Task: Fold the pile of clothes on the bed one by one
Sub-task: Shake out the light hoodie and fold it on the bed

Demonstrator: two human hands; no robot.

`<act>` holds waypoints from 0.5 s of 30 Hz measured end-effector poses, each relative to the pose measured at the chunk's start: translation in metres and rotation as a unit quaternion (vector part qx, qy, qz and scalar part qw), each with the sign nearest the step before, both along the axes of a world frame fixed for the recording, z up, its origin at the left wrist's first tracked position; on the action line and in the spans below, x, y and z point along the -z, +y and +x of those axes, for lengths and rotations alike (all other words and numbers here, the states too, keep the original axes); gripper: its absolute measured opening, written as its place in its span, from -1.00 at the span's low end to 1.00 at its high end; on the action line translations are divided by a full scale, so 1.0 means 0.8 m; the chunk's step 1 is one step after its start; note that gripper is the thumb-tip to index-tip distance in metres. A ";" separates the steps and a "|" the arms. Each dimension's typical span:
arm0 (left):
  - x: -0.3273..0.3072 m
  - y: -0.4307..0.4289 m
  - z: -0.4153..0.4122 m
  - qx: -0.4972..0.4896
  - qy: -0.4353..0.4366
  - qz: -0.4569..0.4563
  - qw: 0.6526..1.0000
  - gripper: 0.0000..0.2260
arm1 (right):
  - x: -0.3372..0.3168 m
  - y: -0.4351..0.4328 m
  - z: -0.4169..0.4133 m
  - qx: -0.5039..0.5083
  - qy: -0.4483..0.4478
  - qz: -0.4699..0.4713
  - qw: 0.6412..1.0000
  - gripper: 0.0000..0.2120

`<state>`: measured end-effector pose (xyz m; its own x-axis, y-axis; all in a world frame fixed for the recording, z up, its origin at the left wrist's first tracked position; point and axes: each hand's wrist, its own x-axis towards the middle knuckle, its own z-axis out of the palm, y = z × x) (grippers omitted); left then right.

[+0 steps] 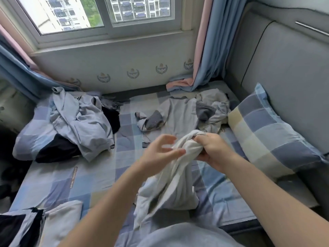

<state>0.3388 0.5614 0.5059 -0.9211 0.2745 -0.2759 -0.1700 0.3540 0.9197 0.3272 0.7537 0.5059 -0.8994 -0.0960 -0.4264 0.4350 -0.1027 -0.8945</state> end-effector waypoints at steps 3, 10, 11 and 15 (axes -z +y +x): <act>0.025 0.019 0.019 0.017 0.019 -0.053 0.998 -0.59 | -0.007 -0.008 0.001 0.048 -0.013 -0.057 0.997 -0.82; 0.102 0.024 0.028 -0.058 0.056 -0.101 0.992 -0.77 | -0.032 0.002 -0.017 0.126 -0.040 -0.189 0.973 -0.90; 0.100 0.021 0.026 -0.087 0.056 -0.069 0.992 -0.77 | -0.033 0.005 -0.020 0.142 -0.042 -0.193 0.970 -0.90; 0.069 0.002 0.005 -0.181 0.046 -0.002 0.982 -0.75 | -0.022 0.026 -0.027 0.171 -0.026 -0.229 0.958 -0.89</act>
